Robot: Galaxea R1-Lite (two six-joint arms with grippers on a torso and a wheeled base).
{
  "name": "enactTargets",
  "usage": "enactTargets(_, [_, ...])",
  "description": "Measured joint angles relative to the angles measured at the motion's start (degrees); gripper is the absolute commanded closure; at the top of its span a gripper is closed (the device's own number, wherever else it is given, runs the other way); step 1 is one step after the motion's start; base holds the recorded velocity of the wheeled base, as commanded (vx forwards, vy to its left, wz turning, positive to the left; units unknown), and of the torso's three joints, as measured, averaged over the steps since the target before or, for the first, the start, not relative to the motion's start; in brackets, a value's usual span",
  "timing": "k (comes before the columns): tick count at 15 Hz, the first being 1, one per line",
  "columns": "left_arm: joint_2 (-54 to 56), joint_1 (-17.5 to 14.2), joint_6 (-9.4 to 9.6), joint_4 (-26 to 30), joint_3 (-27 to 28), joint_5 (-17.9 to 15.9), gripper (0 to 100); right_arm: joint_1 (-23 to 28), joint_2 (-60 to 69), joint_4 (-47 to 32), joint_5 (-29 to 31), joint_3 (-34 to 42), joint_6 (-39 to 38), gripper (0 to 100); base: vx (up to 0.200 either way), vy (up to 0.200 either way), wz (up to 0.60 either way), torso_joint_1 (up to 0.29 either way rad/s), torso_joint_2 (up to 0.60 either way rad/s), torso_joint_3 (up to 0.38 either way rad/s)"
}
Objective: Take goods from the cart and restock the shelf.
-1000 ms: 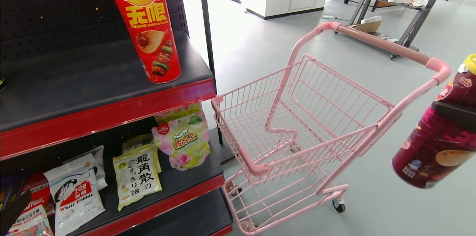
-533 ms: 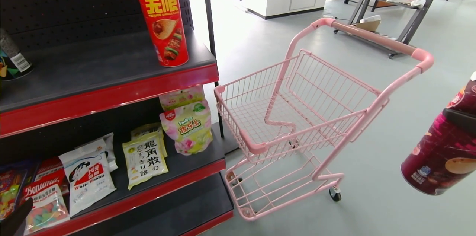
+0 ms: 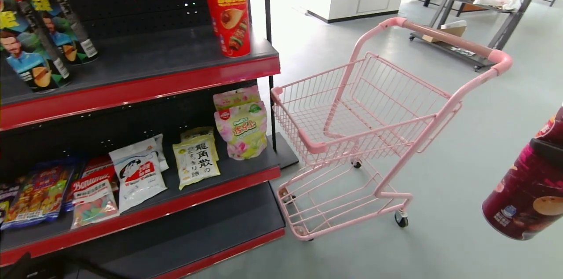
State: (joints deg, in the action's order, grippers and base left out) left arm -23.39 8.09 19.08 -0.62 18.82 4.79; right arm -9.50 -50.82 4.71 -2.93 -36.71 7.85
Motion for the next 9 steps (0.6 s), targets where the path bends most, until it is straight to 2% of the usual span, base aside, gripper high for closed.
enactTargets(4, [1.5, 0.0, 0.07, 0.2, -0.2, 0.0, 0, 0.0, 0.9, 0.2, -0.1, 1.4, 0.4, 100, 0.0, 0.0, 0.6, 0.002, 0.0, -0.002])
enactTargets(9, [2.3, -0.2, 0.07, 0.2, -0.3, 0.1, 0, 0.0, 1.2, 0.2, -0.1, 1.5, 1.0, 100, 0.0, 0.0, 0.0, 0.0, 0.0, 0.0])
